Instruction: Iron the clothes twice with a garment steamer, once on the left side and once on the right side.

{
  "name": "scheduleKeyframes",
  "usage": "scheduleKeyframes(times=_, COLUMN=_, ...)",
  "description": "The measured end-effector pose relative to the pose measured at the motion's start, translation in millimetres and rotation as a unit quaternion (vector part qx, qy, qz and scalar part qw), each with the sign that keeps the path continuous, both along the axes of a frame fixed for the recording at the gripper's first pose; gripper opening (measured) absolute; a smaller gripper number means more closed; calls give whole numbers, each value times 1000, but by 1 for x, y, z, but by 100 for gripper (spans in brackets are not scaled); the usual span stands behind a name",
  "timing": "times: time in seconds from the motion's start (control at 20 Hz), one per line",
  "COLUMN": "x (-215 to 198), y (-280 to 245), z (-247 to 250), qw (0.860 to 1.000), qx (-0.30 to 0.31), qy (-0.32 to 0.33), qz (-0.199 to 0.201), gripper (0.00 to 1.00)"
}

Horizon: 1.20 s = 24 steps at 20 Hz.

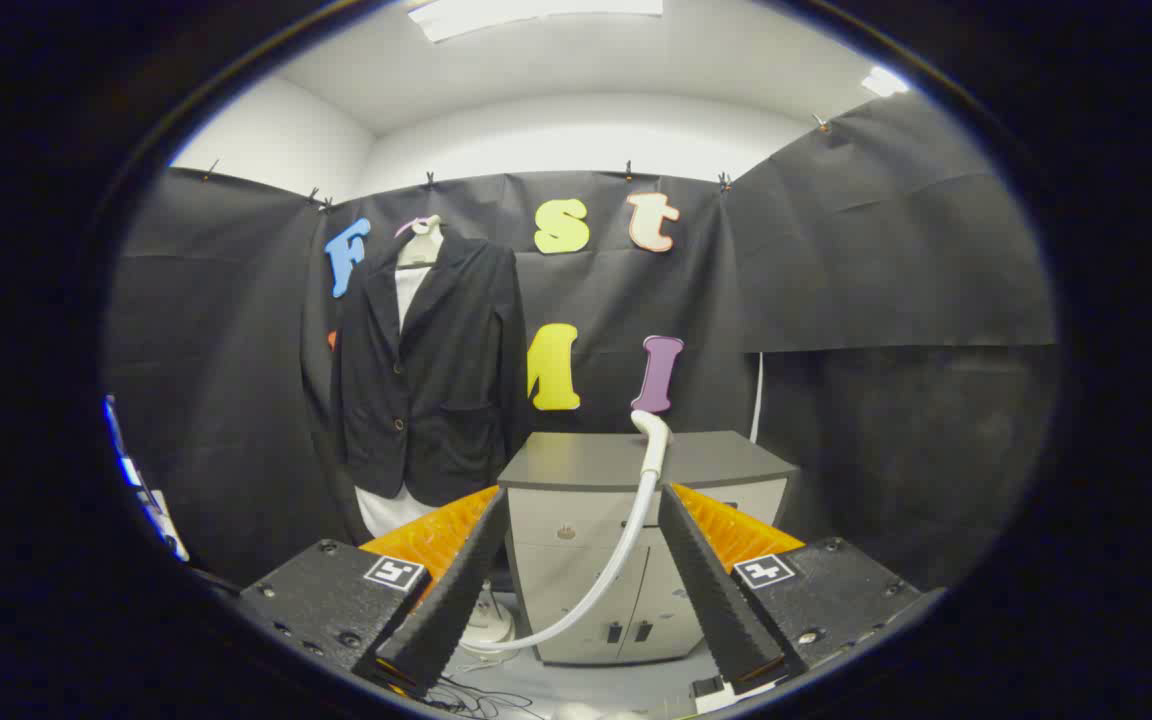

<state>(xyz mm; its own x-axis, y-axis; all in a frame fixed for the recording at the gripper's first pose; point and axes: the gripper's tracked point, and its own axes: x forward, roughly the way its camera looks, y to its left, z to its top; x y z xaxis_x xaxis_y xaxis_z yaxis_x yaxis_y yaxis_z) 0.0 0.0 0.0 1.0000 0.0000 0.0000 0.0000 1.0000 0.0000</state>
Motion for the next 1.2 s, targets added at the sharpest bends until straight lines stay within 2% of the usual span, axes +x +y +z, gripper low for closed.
scheduleKeyframes(times=0.7, x=45, y=-14, z=4, qw=1000, qx=-1, qy=6, qz=-8, gripper=97)
scheduleKeyframes(times=0.9, x=78, y=-21, z=15, qw=1000, qx=-4, qy=4, qz=-9, gripper=98)
scheduleKeyframes(times=1.2, x=156, y=-41, z=31, qw=1000, qx=-5, qy=6, qz=-6, gripper=97)
